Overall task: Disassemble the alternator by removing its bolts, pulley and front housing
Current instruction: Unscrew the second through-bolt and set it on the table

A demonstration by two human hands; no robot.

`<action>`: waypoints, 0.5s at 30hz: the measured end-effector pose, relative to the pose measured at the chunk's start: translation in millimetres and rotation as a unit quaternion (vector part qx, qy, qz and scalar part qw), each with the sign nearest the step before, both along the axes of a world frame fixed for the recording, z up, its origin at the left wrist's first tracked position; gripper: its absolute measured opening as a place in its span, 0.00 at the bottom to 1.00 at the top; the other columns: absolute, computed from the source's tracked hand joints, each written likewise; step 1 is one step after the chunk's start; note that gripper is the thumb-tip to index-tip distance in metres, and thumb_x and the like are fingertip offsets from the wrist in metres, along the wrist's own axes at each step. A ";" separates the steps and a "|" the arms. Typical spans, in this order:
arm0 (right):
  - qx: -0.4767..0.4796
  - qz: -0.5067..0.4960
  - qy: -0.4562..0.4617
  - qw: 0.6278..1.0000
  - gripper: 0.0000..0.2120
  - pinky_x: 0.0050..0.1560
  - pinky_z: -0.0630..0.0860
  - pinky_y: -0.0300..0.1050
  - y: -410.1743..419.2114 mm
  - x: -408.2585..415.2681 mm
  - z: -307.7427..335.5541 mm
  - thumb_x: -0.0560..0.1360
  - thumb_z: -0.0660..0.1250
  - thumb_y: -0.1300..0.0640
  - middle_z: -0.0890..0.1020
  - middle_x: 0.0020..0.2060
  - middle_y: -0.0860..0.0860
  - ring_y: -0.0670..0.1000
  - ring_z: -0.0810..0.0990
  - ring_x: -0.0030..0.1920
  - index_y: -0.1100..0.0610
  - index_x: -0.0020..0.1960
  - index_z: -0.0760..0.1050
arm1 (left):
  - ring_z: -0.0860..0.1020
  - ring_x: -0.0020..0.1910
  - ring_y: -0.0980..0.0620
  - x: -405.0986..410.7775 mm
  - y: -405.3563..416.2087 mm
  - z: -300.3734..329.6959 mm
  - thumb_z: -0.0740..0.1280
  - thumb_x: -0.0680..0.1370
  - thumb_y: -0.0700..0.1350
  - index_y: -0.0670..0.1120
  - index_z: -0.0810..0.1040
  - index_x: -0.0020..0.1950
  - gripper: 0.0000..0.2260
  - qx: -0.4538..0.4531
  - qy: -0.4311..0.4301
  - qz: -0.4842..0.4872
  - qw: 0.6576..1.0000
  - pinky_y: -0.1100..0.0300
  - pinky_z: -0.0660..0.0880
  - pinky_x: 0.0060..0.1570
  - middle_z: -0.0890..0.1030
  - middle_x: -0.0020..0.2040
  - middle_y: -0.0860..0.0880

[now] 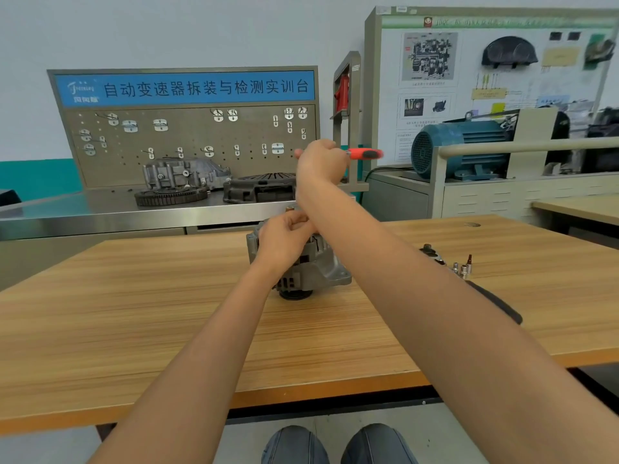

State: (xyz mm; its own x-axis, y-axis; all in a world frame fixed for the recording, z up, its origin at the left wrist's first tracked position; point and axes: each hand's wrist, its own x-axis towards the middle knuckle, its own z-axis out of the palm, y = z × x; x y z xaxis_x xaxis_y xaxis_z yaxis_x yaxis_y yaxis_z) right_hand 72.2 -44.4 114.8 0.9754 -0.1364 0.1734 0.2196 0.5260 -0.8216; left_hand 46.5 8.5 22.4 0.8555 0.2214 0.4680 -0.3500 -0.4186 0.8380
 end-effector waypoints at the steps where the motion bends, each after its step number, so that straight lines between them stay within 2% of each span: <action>1: 0.023 -0.014 0.001 1.000 0.10 0.20 0.64 0.30 2.8 0.3 -1.0 0.83 0.49 0.58 0.77 0.33 0.52 0.42 0.70 0.27 0.64 0.58 0.62 | 0.76 0.28 0.67 0.5 -0.5 -0.7 0.66 0.77 0.42 0.54 0.76 0.35 0.12 0.004 -0.002 0.012 1.000 0.65 0.70 0.39 0.81 0.32 0.59; 2: 0.030 0.002 0.008 1.000 0.12 0.19 0.63 0.29 4.0 0.7 -0.6 0.83 0.48 0.57 0.80 0.37 0.54 0.42 0.71 0.26 0.65 0.61 0.59 | 0.74 0.26 0.67 0.7 -0.6 -1.5 0.65 0.77 0.42 0.54 0.75 0.34 0.12 0.009 -0.003 0.015 1.000 0.65 0.69 0.36 0.80 0.28 0.59; 4: 0.000 0.081 0.029 0.996 0.13 0.18 0.62 0.31 1.8 0.7 5.1 0.82 0.49 0.59 0.83 0.42 0.56 0.42 0.69 0.22 0.63 0.64 0.61 | 0.74 0.30 0.66 -0.1 -0.1 -1.7 0.65 0.77 0.45 0.54 0.78 0.38 0.08 0.016 -0.004 0.004 1.000 0.60 0.70 0.41 0.80 0.29 0.59; 5: -0.023 0.126 0.038 0.991 0.13 0.19 0.61 0.32 -2.0 0.6 8.7 0.81 0.49 0.60 0.83 0.42 0.54 0.43 0.69 0.20 0.60 0.64 0.62 | 0.76 0.37 0.65 -0.8 0.2 -1.0 0.65 0.78 0.48 0.54 0.79 0.41 0.07 0.018 0.000 -0.006 1.000 0.57 0.72 0.49 0.82 0.33 0.60; 7: -0.052 0.197 0.048 0.978 0.10 0.24 0.60 0.35 -9.5 2.7 15.6 0.80 0.47 0.61 0.81 0.37 0.51 0.43 0.69 0.21 0.56 0.60 0.62 | 0.77 0.54 0.59 -1.0 2.6 2.2 0.62 0.79 0.52 0.55 0.80 0.44 0.09 0.035 0.014 -0.021 0.999 0.52 0.67 0.63 0.83 0.44 0.58; 8: -0.065 0.226 0.055 0.970 0.09 0.27 0.61 0.36 -12.4 4.1 18.2 0.80 0.47 0.62 0.80 0.35 0.50 0.44 0.69 0.23 0.57 0.57 0.63 | 0.76 0.58 0.56 -1.4 4.4 4.3 0.60 0.80 0.53 0.56 0.80 0.45 0.11 0.043 0.022 -0.029 0.998 0.53 0.65 0.65 0.83 0.48 0.58; 10: -0.074 0.279 0.075 0.955 0.10 0.30 0.63 0.38 -17.1 6.4 21.9 0.80 0.48 0.62 0.78 0.30 0.49 0.45 0.72 0.27 0.61 0.47 0.67 | 0.76 0.59 0.56 -1.7 8.4 9.9 0.58 0.81 0.50 0.55 0.78 0.51 0.09 0.043 0.028 -0.068 0.996 0.58 0.67 0.62 0.82 0.52 0.56; 12: -0.071 0.318 0.087 0.942 0.13 0.32 0.66 0.38 -20.9 9.7 23.4 0.79 0.49 0.63 0.76 0.25 0.48 0.46 0.74 0.27 0.61 0.41 0.68 | 0.78 0.54 0.60 -1.3 12.1 16.6 0.59 0.81 0.44 0.51 0.76 0.59 0.09 0.045 0.028 -0.105 0.993 0.67 0.72 0.57 0.82 0.54 0.54; 13: -0.074 0.333 0.087 0.936 0.12 0.32 0.66 0.38 -22.4 10.6 23.5 0.78 0.49 0.64 0.75 0.23 0.48 0.46 0.74 0.26 0.61 0.40 0.68 | 0.80 0.52 0.62 -0.7 14.3 19.5 0.60 0.81 0.42 0.48 0.75 0.61 0.10 0.043 0.032 -0.119 0.991 0.71 0.73 0.53 0.82 0.54 0.52; 15: -0.093 0.358 0.082 0.926 0.10 0.30 0.65 0.37 -23.2 13.1 23.1 0.77 0.49 0.64 0.72 0.22 0.47 0.45 0.71 0.21 0.60 0.42 0.68 | 0.81 0.51 0.60 0.8 19.1 23.7 0.63 0.80 0.40 0.47 0.76 0.60 0.10 0.026 0.037 -0.140 0.989 0.69 0.75 0.53 0.83 0.53 0.51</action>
State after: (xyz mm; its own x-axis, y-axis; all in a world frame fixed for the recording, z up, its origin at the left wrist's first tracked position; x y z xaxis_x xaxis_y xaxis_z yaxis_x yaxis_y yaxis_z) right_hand 85.3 -67.6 137.9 0.8198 0.5719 -0.0294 -0.2662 0.3351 -0.9038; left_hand 47.2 27.6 46.1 0.9123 -0.0521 0.4063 -0.3969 -0.3577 0.8453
